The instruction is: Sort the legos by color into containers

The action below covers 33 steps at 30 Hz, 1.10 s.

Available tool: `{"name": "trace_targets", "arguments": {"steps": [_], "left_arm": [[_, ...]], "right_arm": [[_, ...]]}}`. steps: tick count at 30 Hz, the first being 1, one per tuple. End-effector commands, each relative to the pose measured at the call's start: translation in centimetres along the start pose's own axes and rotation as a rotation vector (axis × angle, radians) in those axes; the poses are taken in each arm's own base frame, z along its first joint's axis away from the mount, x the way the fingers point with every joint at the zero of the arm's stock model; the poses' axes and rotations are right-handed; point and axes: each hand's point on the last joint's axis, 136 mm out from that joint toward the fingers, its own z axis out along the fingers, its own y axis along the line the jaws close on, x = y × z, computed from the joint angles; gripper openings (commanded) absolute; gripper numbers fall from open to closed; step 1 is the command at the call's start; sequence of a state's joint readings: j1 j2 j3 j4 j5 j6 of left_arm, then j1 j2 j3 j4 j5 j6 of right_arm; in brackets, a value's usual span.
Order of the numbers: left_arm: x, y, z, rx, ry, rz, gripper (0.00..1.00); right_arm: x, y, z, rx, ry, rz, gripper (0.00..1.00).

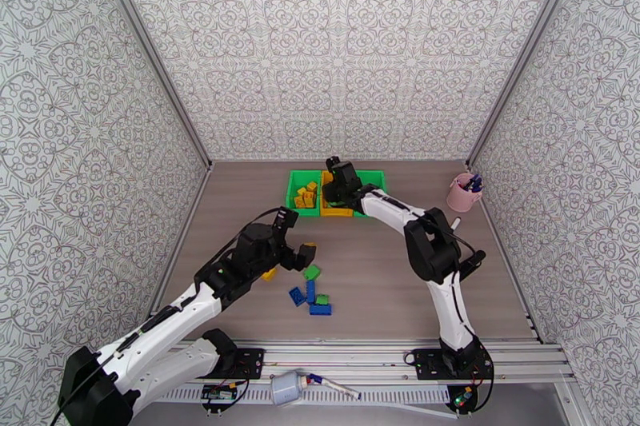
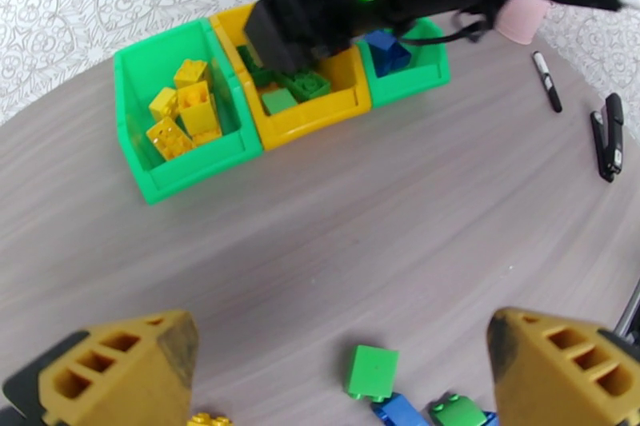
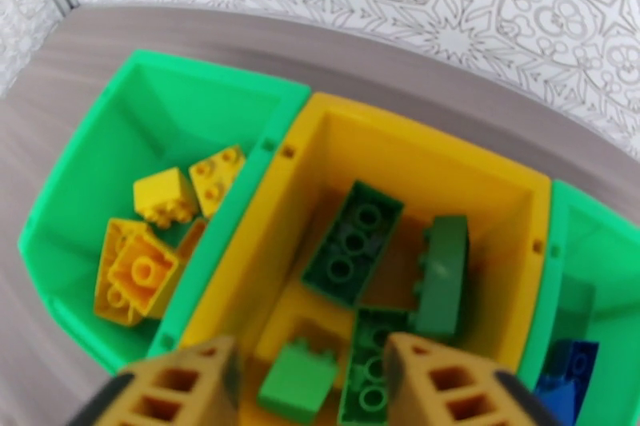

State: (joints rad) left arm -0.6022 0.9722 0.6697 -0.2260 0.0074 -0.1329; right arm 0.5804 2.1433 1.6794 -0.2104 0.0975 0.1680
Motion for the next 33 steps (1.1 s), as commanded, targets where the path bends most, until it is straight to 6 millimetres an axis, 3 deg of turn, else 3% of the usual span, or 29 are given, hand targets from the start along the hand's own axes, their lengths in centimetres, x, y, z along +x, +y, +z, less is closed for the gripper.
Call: {"name": "trace_targets", "arguments": {"steps": [1, 10, 18, 23, 26, 33], "left_arm": [[-0.1, 0.2, -0.6, 0.006, 0.038, 0.02, 1.0], [1.5, 1.2, 0.4, -0.03, 0.188, 0.034, 1.0], [3.1, 0.1, 2.0, -0.015, 0.377, 0.133, 1.0], [4.5, -2.0, 3.2, 0.047, 0.487, 0.198, 0.98], [5.7, -2.9, 4.0, 0.065, 0.559, 0.228, 0.93], [8.7, -4.1, 5.7, 0.085, 0.732, 0.273, 0.86]], "right_arm": [[-3.2, 0.3, -5.0, -0.038, -0.117, -0.002, 0.64], [-0.6, 0.3, -12.6, -0.11, -0.211, -0.081, 0.9], [3.9, 0.1, -17.3, -0.15, -0.17, -0.219, 0.93], [7.1, 0.5, -19.8, -0.219, -0.124, -0.233, 0.94], [9.0, 0.3, -21.0, -0.232, -0.086, -0.233, 0.94], [11.3, 0.2, -22.5, -0.253, -0.065, -0.224, 0.95]]}}
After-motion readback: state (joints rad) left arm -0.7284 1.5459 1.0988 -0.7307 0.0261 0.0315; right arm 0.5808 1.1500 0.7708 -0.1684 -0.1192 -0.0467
